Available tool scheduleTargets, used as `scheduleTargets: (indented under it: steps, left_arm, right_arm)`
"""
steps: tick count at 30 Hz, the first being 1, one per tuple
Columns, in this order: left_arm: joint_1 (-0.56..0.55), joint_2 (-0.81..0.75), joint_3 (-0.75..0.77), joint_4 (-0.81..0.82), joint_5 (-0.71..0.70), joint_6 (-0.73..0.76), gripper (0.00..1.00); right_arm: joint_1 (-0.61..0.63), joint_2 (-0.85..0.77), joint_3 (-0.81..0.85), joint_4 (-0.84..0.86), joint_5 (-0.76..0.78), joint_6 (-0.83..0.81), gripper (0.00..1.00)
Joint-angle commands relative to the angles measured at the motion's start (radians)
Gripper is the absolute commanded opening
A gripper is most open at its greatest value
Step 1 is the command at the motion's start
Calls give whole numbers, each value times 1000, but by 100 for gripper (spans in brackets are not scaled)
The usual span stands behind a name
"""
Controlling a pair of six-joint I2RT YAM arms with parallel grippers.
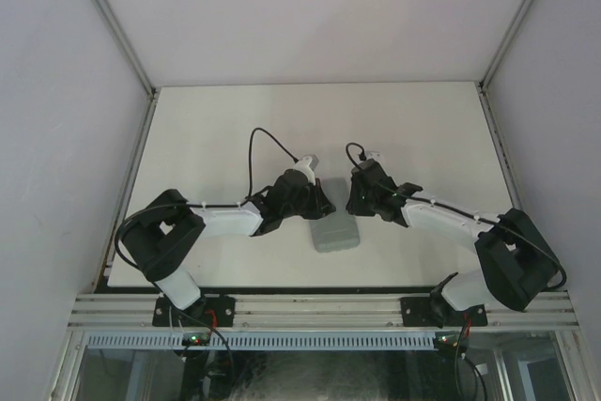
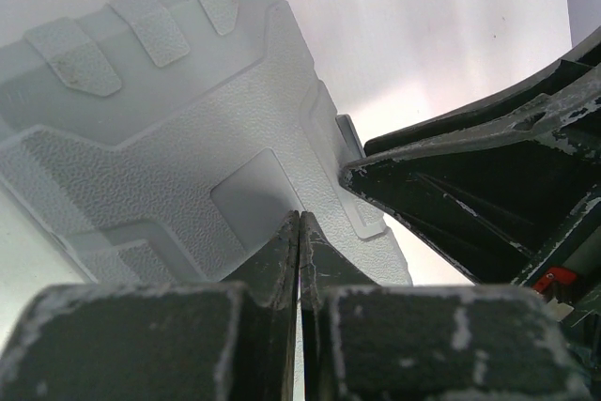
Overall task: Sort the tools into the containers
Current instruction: Close the storage box at the center of the board.
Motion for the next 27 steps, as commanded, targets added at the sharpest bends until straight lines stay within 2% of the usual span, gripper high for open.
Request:
scheduleTargets:
  steps: [1,11,22,27]
  left_arm:
    - [-4,62,-50,-240,-33,53,2]
    - [-4,79,-49,-221,-23,46,2]
    - [-4,86,-65,-210,-29,39,1]
    - [-4,83,-65,-215,-34,41,1]
  right_arm:
    - [31,87,-3,-114,-87,-35,0]
    - [91,146,-24,-147,-68,-26,0]
    - [195,165,22,-217,149,40,0]
    - [207,142,43,-212,160,35,0]
